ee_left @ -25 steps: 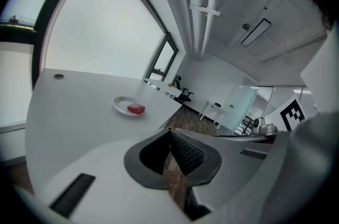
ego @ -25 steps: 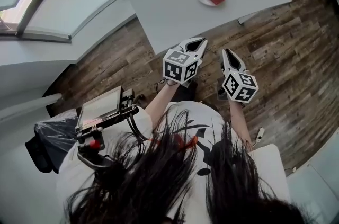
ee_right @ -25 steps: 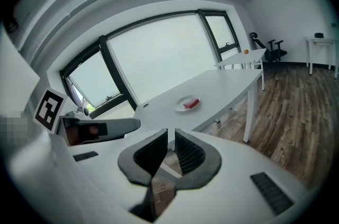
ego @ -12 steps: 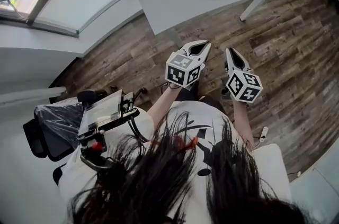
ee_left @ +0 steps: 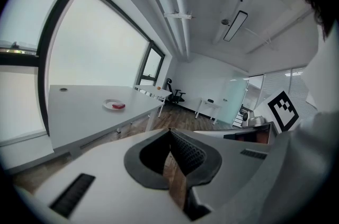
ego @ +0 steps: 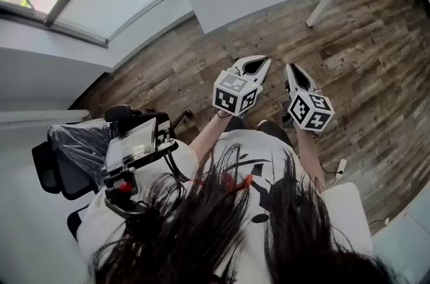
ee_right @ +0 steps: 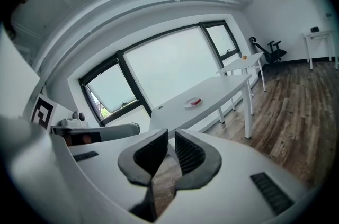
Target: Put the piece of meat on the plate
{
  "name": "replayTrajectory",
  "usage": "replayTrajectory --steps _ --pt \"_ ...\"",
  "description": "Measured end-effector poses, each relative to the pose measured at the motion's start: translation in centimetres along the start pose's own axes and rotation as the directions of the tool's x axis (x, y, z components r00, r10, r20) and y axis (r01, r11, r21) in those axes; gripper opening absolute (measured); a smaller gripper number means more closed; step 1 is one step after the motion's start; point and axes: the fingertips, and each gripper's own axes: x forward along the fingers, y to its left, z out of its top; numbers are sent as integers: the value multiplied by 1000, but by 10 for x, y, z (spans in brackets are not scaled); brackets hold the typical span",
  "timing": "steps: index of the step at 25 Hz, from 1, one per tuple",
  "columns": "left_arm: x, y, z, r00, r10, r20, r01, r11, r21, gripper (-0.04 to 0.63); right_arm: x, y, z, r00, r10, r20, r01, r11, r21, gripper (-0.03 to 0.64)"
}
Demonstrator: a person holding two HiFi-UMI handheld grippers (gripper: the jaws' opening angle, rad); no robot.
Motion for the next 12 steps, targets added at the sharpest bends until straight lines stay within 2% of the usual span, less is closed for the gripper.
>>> replayTrajectory --steps 3,8,12 --pt "-21 -4 -1 999 -31 7 31 999 24 6 -10 18 -6 999 -24 32 24 1000 3 49" --pt "-93 -8 -22 996 -85 7 85 994 69 6 -34 76 -32 994 -58 97 56 998 23 49" --pt "-101 -5 -42 996 -89 -20 91 993 71 6 -35 83 -51 994 -67 92 63 997 44 49"
